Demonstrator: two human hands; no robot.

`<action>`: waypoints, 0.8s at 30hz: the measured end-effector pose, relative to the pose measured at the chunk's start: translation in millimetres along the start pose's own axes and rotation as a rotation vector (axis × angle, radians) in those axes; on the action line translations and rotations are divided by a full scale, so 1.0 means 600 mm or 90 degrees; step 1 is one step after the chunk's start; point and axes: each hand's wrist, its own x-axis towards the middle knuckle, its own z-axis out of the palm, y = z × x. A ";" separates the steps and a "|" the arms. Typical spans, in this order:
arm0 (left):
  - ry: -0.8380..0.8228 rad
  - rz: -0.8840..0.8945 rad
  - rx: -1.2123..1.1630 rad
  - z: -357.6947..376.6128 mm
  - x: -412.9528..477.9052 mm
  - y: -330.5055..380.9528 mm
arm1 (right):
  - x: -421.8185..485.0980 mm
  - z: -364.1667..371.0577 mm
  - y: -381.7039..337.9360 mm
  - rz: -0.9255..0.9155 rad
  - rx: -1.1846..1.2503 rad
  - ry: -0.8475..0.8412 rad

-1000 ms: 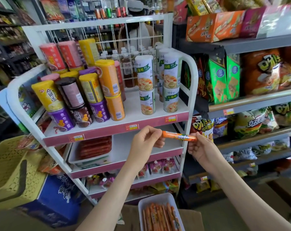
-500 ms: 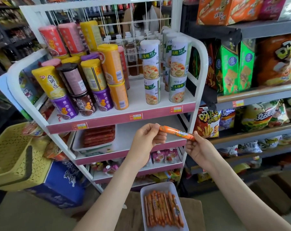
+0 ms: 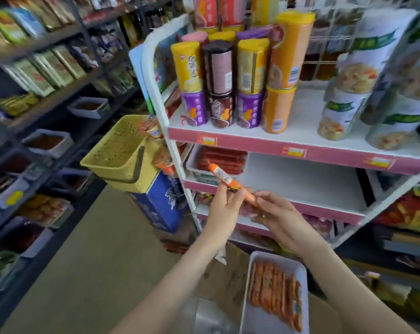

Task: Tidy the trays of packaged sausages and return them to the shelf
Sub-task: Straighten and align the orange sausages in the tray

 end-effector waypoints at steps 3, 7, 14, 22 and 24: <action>0.057 0.009 0.048 -0.112 0.025 -0.002 | 0.058 0.083 0.021 -0.018 -0.155 -0.009; 0.165 0.031 0.133 -0.284 0.082 -0.008 | 0.145 0.194 0.049 -0.072 -0.334 0.010; 0.247 -0.061 0.334 -0.552 0.212 -0.019 | 0.342 0.388 0.118 -0.151 -0.481 0.028; 0.155 -0.148 0.501 -0.617 0.357 -0.048 | 0.461 0.469 0.155 -0.219 -0.677 0.032; 0.106 -0.199 0.591 -0.617 0.368 -0.065 | 0.473 0.466 0.166 -0.220 -0.711 0.016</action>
